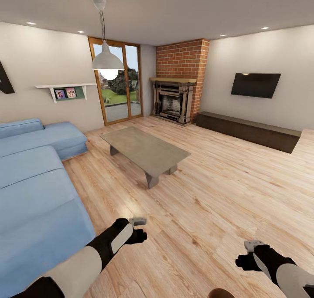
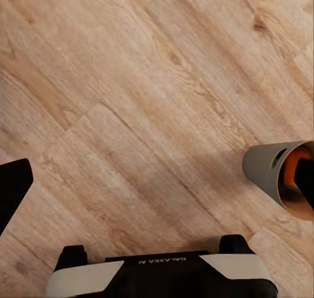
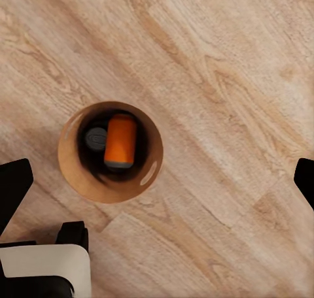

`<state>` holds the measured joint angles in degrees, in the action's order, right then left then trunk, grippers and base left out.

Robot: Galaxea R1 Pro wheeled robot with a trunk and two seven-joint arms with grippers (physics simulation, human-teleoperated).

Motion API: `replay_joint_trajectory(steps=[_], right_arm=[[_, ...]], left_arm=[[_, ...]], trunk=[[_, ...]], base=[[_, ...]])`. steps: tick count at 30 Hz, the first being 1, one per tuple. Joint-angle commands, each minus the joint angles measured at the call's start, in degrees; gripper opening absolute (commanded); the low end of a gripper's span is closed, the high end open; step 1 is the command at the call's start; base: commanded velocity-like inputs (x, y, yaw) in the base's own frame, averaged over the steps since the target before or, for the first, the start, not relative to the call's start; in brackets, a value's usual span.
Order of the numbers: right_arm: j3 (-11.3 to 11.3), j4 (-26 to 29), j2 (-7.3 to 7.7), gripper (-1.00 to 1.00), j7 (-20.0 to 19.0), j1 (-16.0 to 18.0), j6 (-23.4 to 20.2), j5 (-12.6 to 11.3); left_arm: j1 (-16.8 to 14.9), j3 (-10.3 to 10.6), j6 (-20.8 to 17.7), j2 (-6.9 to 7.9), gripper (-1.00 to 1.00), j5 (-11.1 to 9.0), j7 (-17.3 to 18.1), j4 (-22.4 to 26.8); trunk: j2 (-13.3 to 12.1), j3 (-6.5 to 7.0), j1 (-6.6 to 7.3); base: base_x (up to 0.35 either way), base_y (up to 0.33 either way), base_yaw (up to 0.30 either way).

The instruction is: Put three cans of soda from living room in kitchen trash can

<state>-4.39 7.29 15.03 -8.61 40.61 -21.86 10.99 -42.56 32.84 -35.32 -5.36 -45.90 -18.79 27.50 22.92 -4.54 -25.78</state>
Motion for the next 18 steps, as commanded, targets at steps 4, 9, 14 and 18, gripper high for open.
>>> replay_joint_trajectory(steps=[4,9,14,18], right_arm=[[0.0,0.0,0.0,1.0,0.0,0.0,0.0,0.0],[0.0,0.0,-0.01,1.0,0.0,0.0,0.0,0.0],[-0.1,0.1,-0.01,1.0,0.0,0.0,0.1,-0.1],[-0.2,0.1,0.0,1.0,0.0,0.0,0.1,-0.1]], left_arm=[[0.7,0.0,0.1,0.0,1.0,0.2,0.0,0.1],[0.9,0.0,0.1,0.05,1.0,0.2,0.0,0.1],[1.0,0.0,0.1,0.05,1.0,0.2,0.0,0.0],[1.0,0.0,0.0,0.01,1.0,0.2,0.0,-0.2]], trunk=[[0.0,0.0,0.0],[0.0,0.02,0.0],[0.0,0.28,0.0],[0.0,0.61,0.0]], base=[[0.0,0.0,0.0],[0.0,0.0,0.0],[0.0,0.0,0.0],[0.0,0.0,0.0]])
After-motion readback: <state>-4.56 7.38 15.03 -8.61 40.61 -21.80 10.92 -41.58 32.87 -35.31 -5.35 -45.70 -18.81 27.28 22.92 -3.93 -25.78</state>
